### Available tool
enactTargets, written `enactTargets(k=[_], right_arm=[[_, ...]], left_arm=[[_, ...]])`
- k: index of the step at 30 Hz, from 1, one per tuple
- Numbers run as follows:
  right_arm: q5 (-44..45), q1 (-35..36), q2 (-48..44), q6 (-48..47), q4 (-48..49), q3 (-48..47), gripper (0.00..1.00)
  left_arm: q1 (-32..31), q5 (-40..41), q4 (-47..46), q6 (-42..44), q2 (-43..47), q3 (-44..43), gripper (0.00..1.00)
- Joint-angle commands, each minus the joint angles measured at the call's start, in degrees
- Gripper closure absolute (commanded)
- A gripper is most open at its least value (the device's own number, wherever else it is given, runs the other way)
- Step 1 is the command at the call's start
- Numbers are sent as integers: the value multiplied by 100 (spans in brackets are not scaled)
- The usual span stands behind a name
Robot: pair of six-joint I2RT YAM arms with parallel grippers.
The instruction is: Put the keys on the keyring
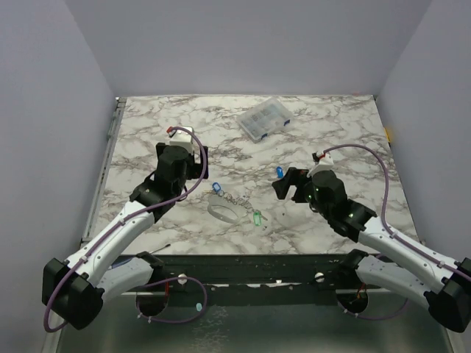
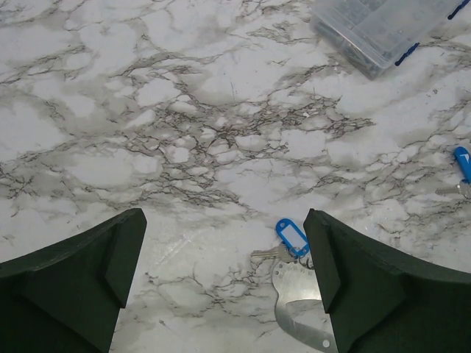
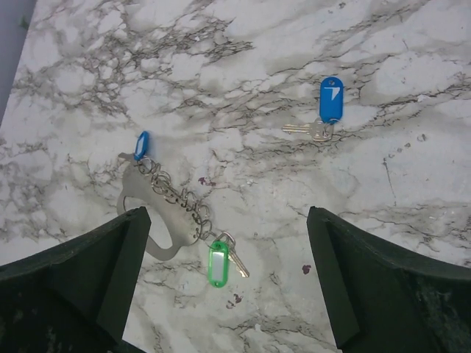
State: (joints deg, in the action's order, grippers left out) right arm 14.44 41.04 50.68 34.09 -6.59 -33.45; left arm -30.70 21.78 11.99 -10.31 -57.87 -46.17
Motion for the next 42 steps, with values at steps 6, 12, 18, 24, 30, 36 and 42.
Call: enactTargets(k=[6,12,18,24,30,36,42], right_arm=[[577,4,430,-235,-357,-565,0],[811,4,628,-369,-725,-816,0],[684,-5,609,-376,-995,-736,0],[-10,4,681,-740,-410,-460,3],[-732,2,1285,-816,-160,-609,12],[-900,7,1547,-711,-53,-630,15],[-522,3,1571,-564,-197,-626,15]], left_arm=[[29,-205,91,90,144,-92,1],[29,-860,109,116,-66,-108,7],[-7,-1815,134,37,-451,-190,20],[-207,-2169,122,71,-697,-217,37],[-451,-2473,123,67,-976,-258,50],[-861,-1869,111,-322,-1292,-309,54],[-1356,-1453,448,-1226,-1857,-623,59]])
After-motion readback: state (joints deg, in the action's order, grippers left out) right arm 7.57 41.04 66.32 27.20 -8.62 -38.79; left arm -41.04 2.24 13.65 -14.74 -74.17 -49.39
